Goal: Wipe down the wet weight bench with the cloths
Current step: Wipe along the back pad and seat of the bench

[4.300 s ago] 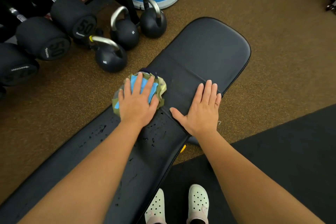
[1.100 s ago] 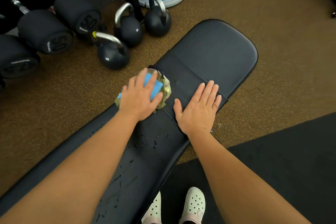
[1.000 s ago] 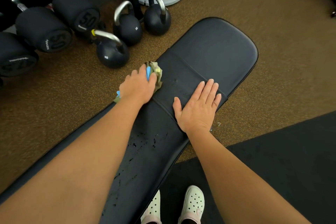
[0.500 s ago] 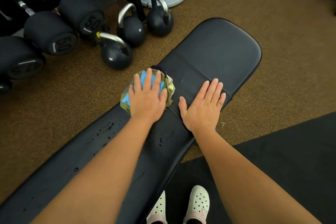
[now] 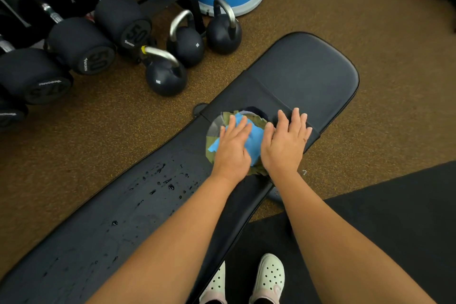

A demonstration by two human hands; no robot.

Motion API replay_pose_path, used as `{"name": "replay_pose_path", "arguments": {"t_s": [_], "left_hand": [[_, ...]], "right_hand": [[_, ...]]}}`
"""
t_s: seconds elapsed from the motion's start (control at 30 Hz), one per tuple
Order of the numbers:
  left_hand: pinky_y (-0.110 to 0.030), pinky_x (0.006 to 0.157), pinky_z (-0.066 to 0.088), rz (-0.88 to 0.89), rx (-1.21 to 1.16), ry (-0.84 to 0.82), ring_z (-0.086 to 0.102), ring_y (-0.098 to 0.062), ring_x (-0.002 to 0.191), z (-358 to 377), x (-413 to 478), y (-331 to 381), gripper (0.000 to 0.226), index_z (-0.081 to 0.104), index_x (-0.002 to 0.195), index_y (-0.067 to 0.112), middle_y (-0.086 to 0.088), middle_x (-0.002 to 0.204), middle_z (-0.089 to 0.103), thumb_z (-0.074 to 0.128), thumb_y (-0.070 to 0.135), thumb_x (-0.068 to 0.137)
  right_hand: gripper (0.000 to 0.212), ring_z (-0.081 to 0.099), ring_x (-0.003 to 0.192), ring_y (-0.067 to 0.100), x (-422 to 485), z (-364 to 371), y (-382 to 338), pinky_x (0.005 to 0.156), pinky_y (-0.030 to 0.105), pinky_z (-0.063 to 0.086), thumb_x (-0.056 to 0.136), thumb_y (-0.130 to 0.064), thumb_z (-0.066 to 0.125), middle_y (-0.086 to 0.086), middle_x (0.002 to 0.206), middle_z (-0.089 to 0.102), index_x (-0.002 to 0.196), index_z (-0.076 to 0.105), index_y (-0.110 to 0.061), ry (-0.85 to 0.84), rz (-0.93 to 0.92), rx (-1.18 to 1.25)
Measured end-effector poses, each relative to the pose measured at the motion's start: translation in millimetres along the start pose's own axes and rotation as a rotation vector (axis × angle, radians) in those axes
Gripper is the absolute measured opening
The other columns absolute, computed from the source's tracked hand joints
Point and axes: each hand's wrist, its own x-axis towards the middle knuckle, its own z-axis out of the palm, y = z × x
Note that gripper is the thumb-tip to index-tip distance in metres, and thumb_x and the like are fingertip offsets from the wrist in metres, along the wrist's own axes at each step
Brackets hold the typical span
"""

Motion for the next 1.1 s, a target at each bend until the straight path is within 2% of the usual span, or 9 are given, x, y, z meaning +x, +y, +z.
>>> {"name": "replay_pose_path", "arguments": {"t_s": [0.1,0.23,0.3,0.4,0.5,0.6,0.73,0.93,1.1], "left_hand": [[-0.029,0.121,0.009,0.024,-0.113,0.044,0.017,-0.016,0.147,5,-9,6,0.056,0.042,0.144,0.010,-0.006,0.153,0.035,0.050,-0.008,0.091],[-0.028,0.108,0.039,0.109,-0.076,0.166,0.044,-0.013,0.127,1,-22,-5,0.045,0.052,0.132,0.005,-0.006,0.137,0.046,0.054,-0.004,0.089],[-0.035,0.106,0.044,0.144,0.039,0.173,0.046,-0.022,0.129,-1,-28,-16,0.037,0.053,0.129,0.004,-0.009,0.138,0.045,0.053,0.004,0.092],[-0.047,0.110,0.037,0.121,0.254,0.232,0.037,-0.033,0.138,-5,-33,-35,0.041,0.054,0.129,0.002,-0.016,0.140,0.047,0.038,0.020,0.095],[-0.053,0.117,0.020,-0.043,0.478,0.274,0.023,-0.033,0.145,-24,-36,-57,0.052,0.046,0.139,0.005,-0.015,0.149,0.040,0.031,0.028,0.095],[-0.050,0.118,0.006,-0.188,0.597,0.259,0.012,-0.034,0.147,-41,-45,-78,0.062,0.036,0.146,0.007,-0.014,0.156,0.029,0.025,0.040,0.095],[-0.053,0.118,0.004,-0.309,0.656,0.237,0.006,-0.033,0.148,-44,-57,-87,0.070,0.024,0.151,0.008,-0.015,0.159,0.019,0.016,0.048,0.095],[-0.049,0.119,0.005,-0.334,0.668,0.235,0.005,-0.030,0.149,-42,-60,-90,0.068,0.019,0.153,0.011,-0.012,0.161,0.014,0.015,0.049,0.097],[-0.050,0.119,0.007,-0.338,0.670,0.236,0.007,-0.030,0.149,-42,-60,-88,0.067,0.019,0.153,0.011,-0.012,0.161,0.015,0.016,0.048,0.097]], "right_hand": [[0.041,0.028,0.141,0.038,-8,0,-12,0.116,0.052,0.016,0.097,-0.023,0.039,0.020,0.145,0.043,0.129,0.054,-0.002,0.067,-0.273,0.089],[0.042,0.044,0.132,0.035,-18,8,-9,0.112,0.047,0.034,0.092,-0.008,0.050,0.021,0.136,0.053,0.132,0.051,0.003,-0.182,-0.517,0.230],[0.047,0.045,0.132,0.033,-18,11,0,0.112,0.046,0.034,0.094,-0.017,0.048,0.018,0.139,0.052,0.137,0.046,0.001,-0.244,-0.651,0.087],[0.061,0.027,0.144,0.025,-11,6,7,0.117,0.042,0.022,0.099,-0.044,0.029,0.008,0.153,0.037,0.148,0.032,-0.009,-0.360,-0.693,-0.147],[0.067,0.015,0.148,0.022,-1,-2,16,0.119,0.040,0.013,0.098,-0.052,0.021,0.004,0.159,0.023,0.153,0.021,-0.013,-0.382,-0.592,-0.233],[0.063,0.018,0.147,0.029,0,-6,22,0.120,0.045,0.016,0.098,-0.044,0.021,0.011,0.157,0.027,0.152,0.023,-0.010,-0.286,-0.368,-0.261],[0.063,0.034,0.135,0.045,-22,2,-10,0.112,0.058,0.027,0.089,-0.034,0.026,0.027,0.144,0.041,0.144,0.039,-0.005,-0.220,-0.144,-0.271],[0.074,0.015,0.145,0.040,-8,10,-2,0.116,0.055,0.008,0.096,-0.056,0.020,0.023,0.154,0.024,0.149,0.030,-0.005,-0.275,-0.328,-0.347],[0.073,0.015,0.145,0.041,-13,9,-2,0.115,0.056,0.014,0.098,-0.051,0.024,0.025,0.155,0.022,0.148,0.026,0.001,-0.148,-0.001,-0.339]]}}
